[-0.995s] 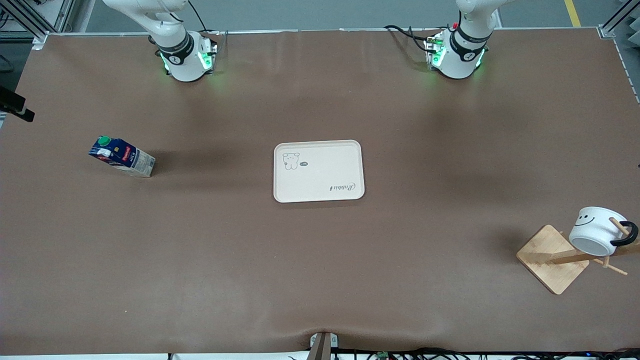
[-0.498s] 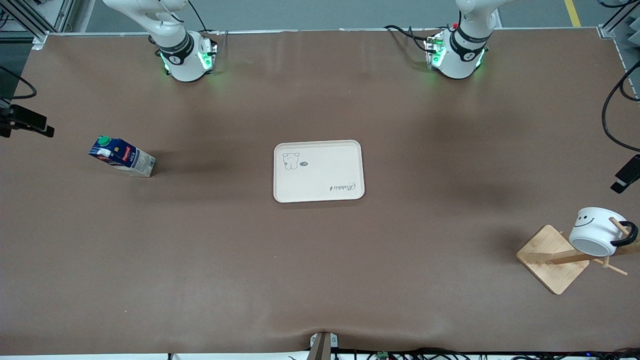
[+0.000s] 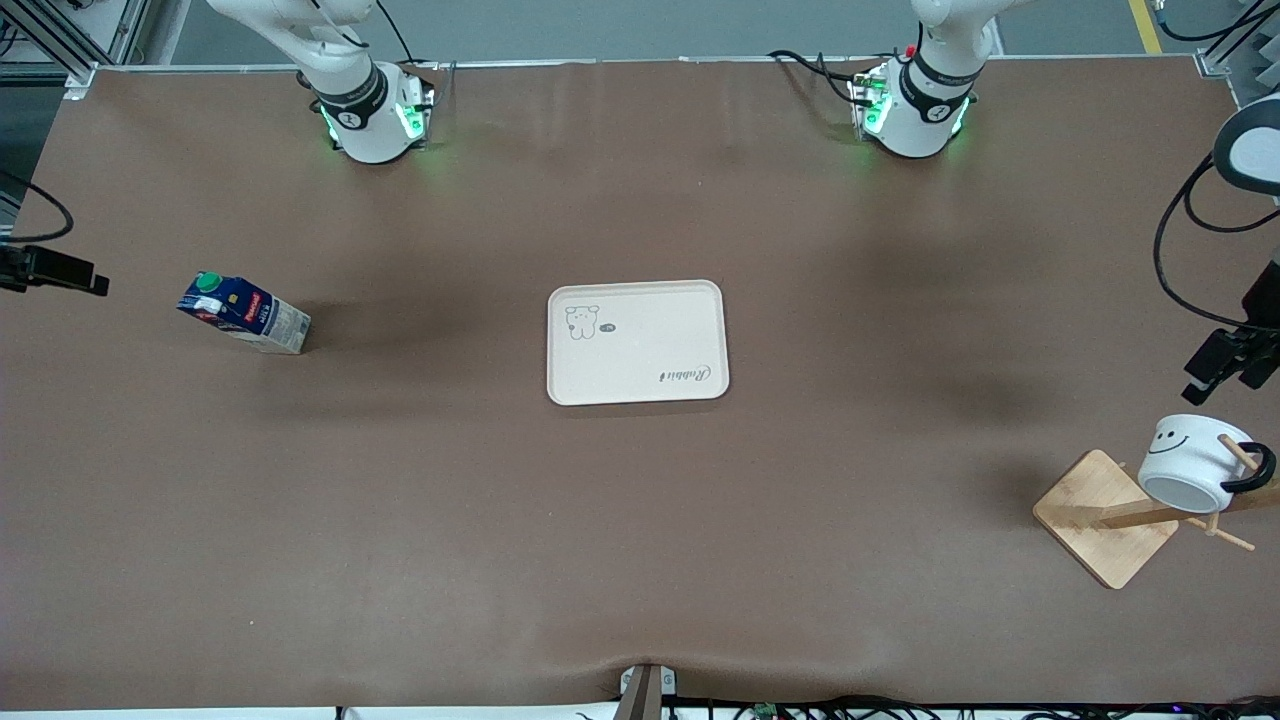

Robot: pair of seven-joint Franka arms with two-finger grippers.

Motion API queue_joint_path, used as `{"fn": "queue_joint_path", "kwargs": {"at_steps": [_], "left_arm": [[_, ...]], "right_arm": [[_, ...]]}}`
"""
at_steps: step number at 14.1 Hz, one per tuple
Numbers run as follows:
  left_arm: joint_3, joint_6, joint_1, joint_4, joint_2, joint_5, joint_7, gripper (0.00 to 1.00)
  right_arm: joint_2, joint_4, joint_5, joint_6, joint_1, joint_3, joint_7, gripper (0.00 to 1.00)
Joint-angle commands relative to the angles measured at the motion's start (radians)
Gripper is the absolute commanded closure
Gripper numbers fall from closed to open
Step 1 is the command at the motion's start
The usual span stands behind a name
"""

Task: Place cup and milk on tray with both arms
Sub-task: 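Reach the left gripper to the mug while the right gripper reaches the milk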

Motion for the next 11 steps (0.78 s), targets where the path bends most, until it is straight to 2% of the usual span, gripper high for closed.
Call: {"fn": "queue_joint_path", "kwargs": {"at_steps": [1,4,7,9,11], "left_arm": [[-0.012,0.062,-0.002,-0.002,0.027,-0.026,0.037,0.18],[-0.032,0.121,-0.001,0.007,0.067,-0.026,0.046,0.22],[-0.034,0.134,0.007,0.033,0.091,-0.026,0.152,0.32],[-0.034,0.134,0.004,0.042,0.105,-0.026,0.153,0.46],[-0.034,0.134,-0.001,0.048,0.110,-0.028,0.153,0.66]], "right_arm": [[0.042,0.023,0.089,-0.003,-0.062,0.010,0.003,0.00],[0.051,0.022,0.117,-0.008,-0.086,0.010,0.004,0.00],[0.061,0.026,0.105,-0.009,-0.076,0.011,0.000,0.00],[0.061,0.024,0.103,-0.016,-0.070,0.011,0.006,0.00],[0.058,0.016,0.104,-0.023,-0.075,0.011,0.003,0.00]]}}
